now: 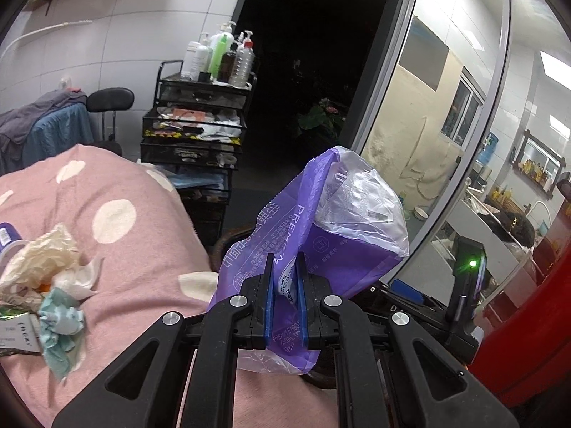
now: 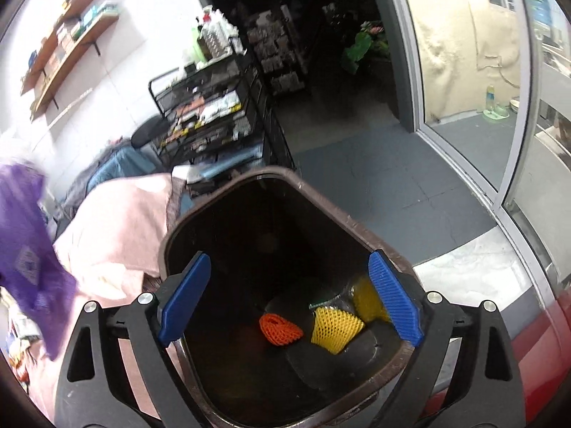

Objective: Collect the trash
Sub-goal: 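Hold the purple bag over the black bin and open the left gripper, then move both open grippers back to the remaining trash on the bed, then grasp the crumpled foil wrapper with the left gripper while the right grasps the teal tissue, then carry the teal tissue into the black bin and open the right gripper while the left carries the foil, then lower the foil wrapper into the black bin and open the left gripper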

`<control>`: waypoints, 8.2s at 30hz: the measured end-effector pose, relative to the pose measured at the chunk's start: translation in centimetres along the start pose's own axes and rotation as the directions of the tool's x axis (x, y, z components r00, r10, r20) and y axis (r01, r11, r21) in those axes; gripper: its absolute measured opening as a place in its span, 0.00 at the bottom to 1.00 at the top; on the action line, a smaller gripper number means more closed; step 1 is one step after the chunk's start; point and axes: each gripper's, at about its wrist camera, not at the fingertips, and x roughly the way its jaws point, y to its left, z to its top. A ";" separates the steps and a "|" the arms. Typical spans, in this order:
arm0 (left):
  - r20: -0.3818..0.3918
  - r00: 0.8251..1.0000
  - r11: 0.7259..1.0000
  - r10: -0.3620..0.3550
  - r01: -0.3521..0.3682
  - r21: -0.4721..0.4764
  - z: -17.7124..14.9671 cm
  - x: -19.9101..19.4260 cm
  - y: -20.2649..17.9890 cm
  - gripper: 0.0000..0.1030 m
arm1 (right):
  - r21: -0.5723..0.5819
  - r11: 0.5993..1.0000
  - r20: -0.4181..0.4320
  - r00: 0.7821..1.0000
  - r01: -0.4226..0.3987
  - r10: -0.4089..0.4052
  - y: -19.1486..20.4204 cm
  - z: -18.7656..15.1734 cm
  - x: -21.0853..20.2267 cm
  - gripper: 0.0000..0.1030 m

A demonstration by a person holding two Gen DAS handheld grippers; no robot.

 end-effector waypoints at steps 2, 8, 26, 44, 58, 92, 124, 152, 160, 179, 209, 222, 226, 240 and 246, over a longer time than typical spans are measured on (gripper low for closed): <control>-0.025 1.000 1.000 -0.011 0.011 -0.004 0.0 1.1 -0.2 0.11 | 0.007 1.000 0.025 1.000 0.013 -0.013 -0.1 0.1 -0.6 0.88; -0.105 0.994 0.999 -0.029 0.027 -0.017 -0.2 4.1 -0.8 0.11 | 0.045 0.998 0.092 0.995 0.045 -0.049 -0.9 0.7 -2.2 0.89; -0.289 0.957 1.000 0.003 -0.008 -0.014 -1.8 9.3 -2.0 0.11 | 0.052 0.994 0.166 0.980 0.099 -0.106 -1.5 1.3 -4.3 0.93; -0.234 0.970 0.997 0.068 -0.060 0.038 -2.1 7.1 -1.7 0.88 | 0.060 0.994 0.160 0.982 0.092 -0.100 -1.7 1.2 -4.1 0.95; -0.040 0.994 0.995 0.100 -0.099 0.025 -2.2 -0.2 0.1 0.95 | 0.018 1.000 0.136 0.991 0.013 -0.015 0.3 1.2 -3.6 0.95; -0.036 0.815 0.816 0.578 -0.578 0.012 -3.8 -10.9 15.7 0.89 | -0.433 0.770 -0.273 0.882 -0.468 0.383 22.1 -5.3 -2.1 0.95; 0.072 0.870 0.873 0.487 -0.486 -0.040 -0.3 -12.6 16.3 0.12 | -0.484 0.684 -0.432 0.829 -0.546 0.356 29.6 -7.5 0.3 0.95; 0.182 0.879 0.879 0.441 -0.382 -0.286 -5.6 -18.9 15.1 0.12 | -0.413 0.693 -0.494 0.785 -0.591 0.375 29.8 -7.8 1.8 0.23; 0.172 0.907 0.906 0.385 -0.336 -0.259 -5.9 -17.2 13.2 0.12 | -0.409 0.734 -0.398 0.830 -0.542 0.391 25.7 -5.9 -0.5 0.22; 0.165 0.969 0.973 0.182 -0.152 -0.176 -3.7 -11.3 7.5 0.12 | -0.335 0.894 -0.119 0.955 -0.297 0.272 13.8 -0.4 -2.6 0.22; 0.014 1.000 1.000 0.012 -0.011 -0.019 -1.3 -1.5 0.5 0.12 | -0.137 0.990 -0.201 0.979 -0.043 0.015 1.9 -1.6 4.6 0.67; -0.048 0.997 0.998 -0.057 0.056 -0.036 -0.7 1.5 -0.7 0.12 | -0.025 0.999 -0.067 0.997 0.035 -0.037 -0.5 -0.8 1.6 0.86; -0.086 0.993 0.996 -0.077 0.073 -0.050 -0.6 3.2 -1.2 0.12 | -0.004 0.999 -0.040 0.998 0.055 -0.055 -1.1 -0.7 0.9 0.88; -0.257 0.964 0.996 -0.071 0.053 -0.077 -1.3 8.8 -1.8 0.12 | 0.057 0.992 0.046 0.992 0.116 -0.118 -2.9 0.3 -1.1 0.91; -0.309 0.949 0.996 -0.061 0.037 -0.083 -2.0 9.9 -1.9 0.43 | 0.063 0.990 0.058 0.990 0.124 -0.127 -3.2 0.7 -1.4 0.91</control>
